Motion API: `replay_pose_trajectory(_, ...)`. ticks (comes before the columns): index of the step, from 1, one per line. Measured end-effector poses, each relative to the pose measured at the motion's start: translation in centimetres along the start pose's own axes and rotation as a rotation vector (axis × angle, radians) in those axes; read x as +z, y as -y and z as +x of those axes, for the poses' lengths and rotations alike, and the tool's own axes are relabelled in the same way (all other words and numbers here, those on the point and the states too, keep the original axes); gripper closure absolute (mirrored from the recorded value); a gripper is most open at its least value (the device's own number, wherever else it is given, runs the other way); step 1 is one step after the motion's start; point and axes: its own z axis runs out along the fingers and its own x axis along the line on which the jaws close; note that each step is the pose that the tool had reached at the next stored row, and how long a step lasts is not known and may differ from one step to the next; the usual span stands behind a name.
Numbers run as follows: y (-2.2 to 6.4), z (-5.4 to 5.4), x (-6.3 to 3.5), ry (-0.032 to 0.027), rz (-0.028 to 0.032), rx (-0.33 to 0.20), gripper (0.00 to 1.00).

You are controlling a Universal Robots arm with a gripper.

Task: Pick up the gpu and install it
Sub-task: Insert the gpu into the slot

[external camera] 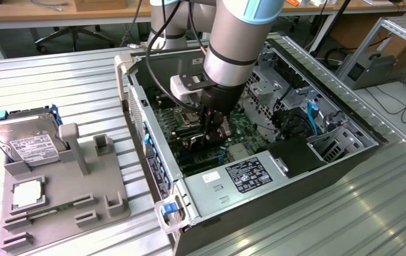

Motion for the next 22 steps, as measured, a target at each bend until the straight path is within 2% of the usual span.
replay_pose_trajectory(14, 0.0, 0.02, 0.49, 0.0002, 0.0002, 0.002, 0.74)
replay_pose_trajectory(22, -0.6, 0.01, 0.51, 0.0004, 0.0, 0.007, 0.74)
